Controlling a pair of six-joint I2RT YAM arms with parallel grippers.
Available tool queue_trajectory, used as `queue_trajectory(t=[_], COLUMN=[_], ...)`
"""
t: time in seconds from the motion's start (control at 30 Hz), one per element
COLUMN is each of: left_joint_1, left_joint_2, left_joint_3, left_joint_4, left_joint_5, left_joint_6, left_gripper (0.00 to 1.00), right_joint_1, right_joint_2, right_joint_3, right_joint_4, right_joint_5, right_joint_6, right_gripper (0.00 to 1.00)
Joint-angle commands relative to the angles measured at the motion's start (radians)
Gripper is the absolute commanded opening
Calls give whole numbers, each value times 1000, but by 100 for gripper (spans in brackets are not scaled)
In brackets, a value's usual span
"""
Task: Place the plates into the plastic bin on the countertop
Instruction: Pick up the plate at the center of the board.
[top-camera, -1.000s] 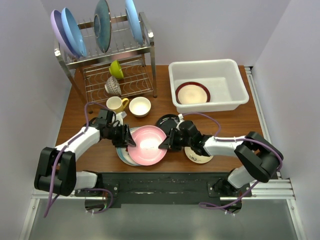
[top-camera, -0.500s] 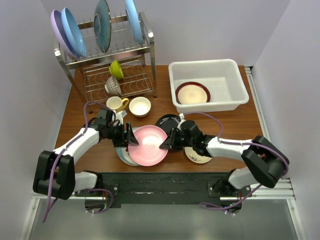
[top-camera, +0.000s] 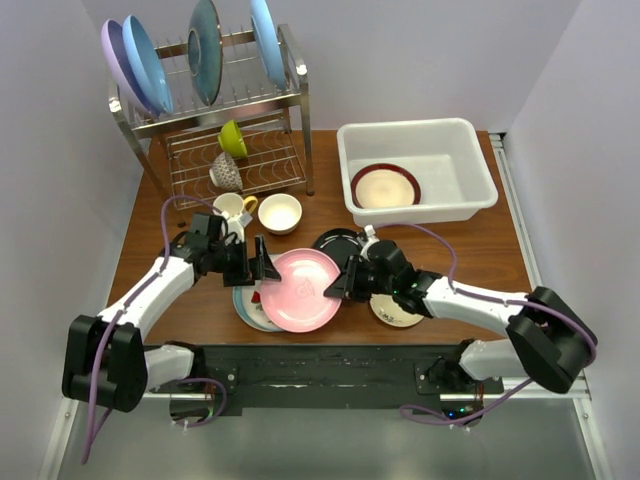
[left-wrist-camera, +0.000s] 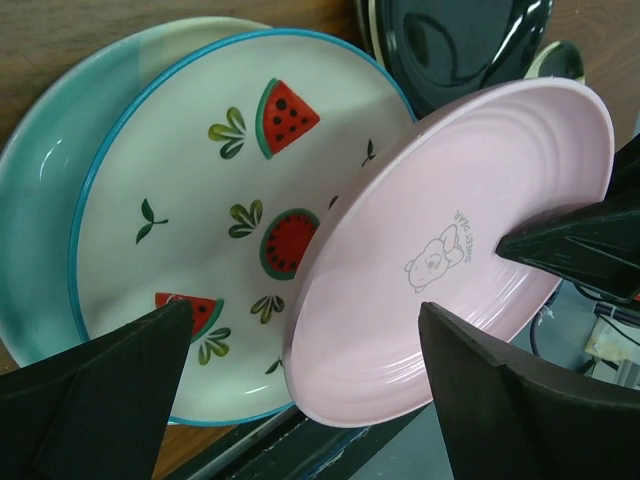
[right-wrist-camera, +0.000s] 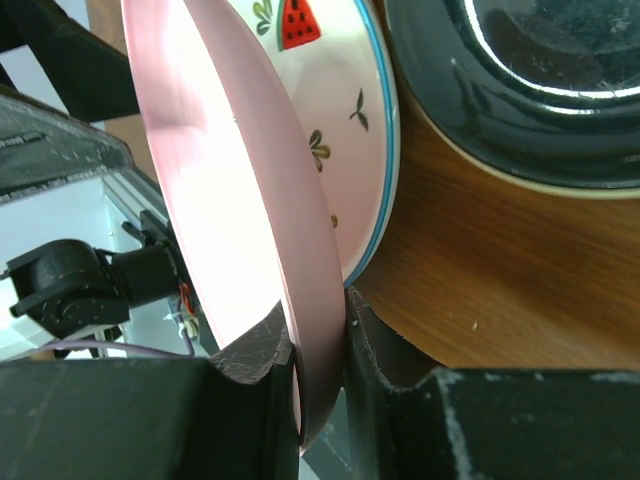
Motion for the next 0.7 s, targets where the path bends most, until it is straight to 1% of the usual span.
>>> queue_trajectory(t=[0.0,0.23,0.37,0.5,0.67], left_joint_1=[-6,-5,-5,-5,-5], left_joint_2=[-44,-51,-76,-96,-93], left_joint_3=[58,77,68,55,51], left_joint_4=[3,6,27,53,57], left_joint_5=[2,4,10,22,41], left_joint_6=[23,15,-2,-12,-15], left_gripper=[100,100,100,100,100], right_joint_1=[4,4,3,-2,-8], right_joint_2=[-81,-214,-299,-323,-316], right_joint_3=[21,58,81,114,157], right_joint_4=[-56,-206,-315,-377,-423], right_joint_5=[35,82,142,205,222], right_joint_6=[-24,-47,-64,-85,-107], right_gripper=[0,0,0,0,0])
